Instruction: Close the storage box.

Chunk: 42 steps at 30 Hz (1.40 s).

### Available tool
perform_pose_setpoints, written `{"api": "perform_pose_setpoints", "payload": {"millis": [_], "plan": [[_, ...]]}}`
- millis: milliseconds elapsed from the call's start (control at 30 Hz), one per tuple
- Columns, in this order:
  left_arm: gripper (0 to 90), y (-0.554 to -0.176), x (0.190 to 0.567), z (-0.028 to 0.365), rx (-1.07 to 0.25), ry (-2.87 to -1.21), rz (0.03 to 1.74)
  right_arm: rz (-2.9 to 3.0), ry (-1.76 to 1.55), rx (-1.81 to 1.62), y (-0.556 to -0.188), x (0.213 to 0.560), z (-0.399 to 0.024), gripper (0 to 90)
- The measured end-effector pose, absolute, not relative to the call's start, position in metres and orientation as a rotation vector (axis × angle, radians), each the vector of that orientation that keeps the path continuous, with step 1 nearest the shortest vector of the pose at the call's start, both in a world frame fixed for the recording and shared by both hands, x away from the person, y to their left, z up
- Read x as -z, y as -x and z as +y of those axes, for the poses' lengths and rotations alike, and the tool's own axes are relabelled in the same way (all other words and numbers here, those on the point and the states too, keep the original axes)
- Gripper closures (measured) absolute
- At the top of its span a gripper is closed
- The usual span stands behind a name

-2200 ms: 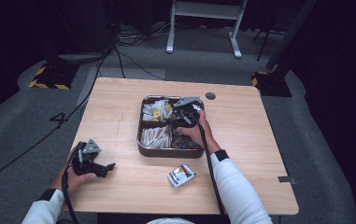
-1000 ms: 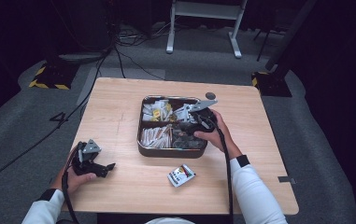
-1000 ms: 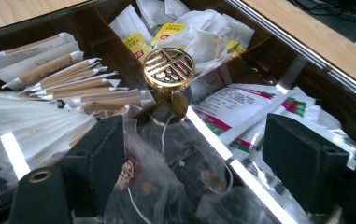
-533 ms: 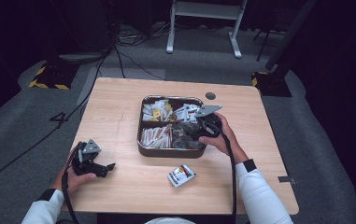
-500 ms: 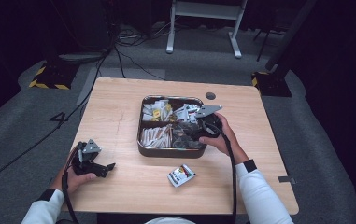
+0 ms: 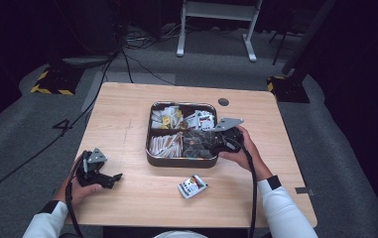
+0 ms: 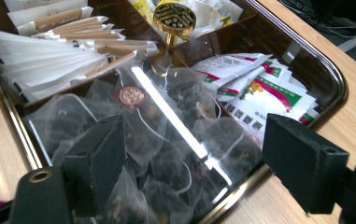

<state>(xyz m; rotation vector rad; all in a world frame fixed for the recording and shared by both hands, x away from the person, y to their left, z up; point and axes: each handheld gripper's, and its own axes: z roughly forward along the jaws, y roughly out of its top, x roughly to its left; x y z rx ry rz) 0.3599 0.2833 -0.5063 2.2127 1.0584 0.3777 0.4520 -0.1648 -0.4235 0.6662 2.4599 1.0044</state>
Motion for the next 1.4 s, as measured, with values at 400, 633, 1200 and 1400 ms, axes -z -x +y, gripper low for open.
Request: {"api": "perform_pose_setpoints", "payload": {"millis": [400,633,1200,1400], "plan": [[0.4,-0.36,0.506,0.284,-0.384,-2.214,1.054,2.435,-0.668,-0.983,-0.435,0.428,-0.189,22.0],[0.4,-0.36,0.506,0.284,-0.382,-2.216,1.053,2.426,-0.684,-0.964,-0.427,0.429,-0.204,21.9],[0.4,-0.36,0.506,0.284,-0.374,-2.215,1.058,2.407,-0.747,-0.913,-0.41,0.44,-0.241,21.8],[0.4,-0.36,0.506,0.284,-0.376,-2.216,1.056,2.403,-0.78,-0.907,-0.405,0.445,-0.254,21.8]]}}
